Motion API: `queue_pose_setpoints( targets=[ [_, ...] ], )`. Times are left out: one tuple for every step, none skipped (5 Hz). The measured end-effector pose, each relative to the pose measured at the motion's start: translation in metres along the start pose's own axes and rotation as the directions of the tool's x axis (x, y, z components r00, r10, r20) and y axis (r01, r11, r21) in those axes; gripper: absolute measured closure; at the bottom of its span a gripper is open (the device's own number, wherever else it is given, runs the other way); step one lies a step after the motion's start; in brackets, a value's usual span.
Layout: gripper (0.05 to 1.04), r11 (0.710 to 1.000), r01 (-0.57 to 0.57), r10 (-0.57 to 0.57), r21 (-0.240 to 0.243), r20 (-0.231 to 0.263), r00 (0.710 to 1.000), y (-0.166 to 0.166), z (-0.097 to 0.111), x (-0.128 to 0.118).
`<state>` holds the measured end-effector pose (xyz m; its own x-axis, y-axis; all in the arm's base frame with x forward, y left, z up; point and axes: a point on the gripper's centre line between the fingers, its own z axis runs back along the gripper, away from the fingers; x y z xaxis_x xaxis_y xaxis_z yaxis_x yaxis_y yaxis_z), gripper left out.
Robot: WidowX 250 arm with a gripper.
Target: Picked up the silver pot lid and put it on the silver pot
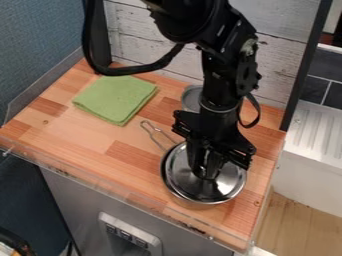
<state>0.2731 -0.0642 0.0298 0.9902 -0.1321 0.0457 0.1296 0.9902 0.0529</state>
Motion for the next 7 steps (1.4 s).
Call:
queue_pose_setpoints(
  targets=[
    [0.799, 1.000, -0.004, 0.004, 0.000, -0.005, 1.000, 0.002, -0.001, 0.000],
    [0.799, 1.000, -0.029, 0.029, -0.001, -0.003, 1.000, 0.007, -0.004, -0.002],
    [0.799, 0.999, -0.044, 0.043, -0.001, -0.022, 0.999, 0.013, -0.006, -0.007],
    [0.799, 0.999, -0.053, 0.053, -0.006, -0.020, 0.998, 0.015, -0.006, -0.011],
    [0.743, 0.998, -0.055, 0.055, -0.022, -0.017, 0.998, 0.015, -0.006, -0.011],
    [0.446, 0.999, -0.042, 0.042, 0.002, -0.042, 0.998, 0.017, -0.002, -0.015],
    [0.156, 0.999, -0.029, 0.029, 0.032, 0.021, 0.999, 0.010, 0.029, -0.007]
  ],
)
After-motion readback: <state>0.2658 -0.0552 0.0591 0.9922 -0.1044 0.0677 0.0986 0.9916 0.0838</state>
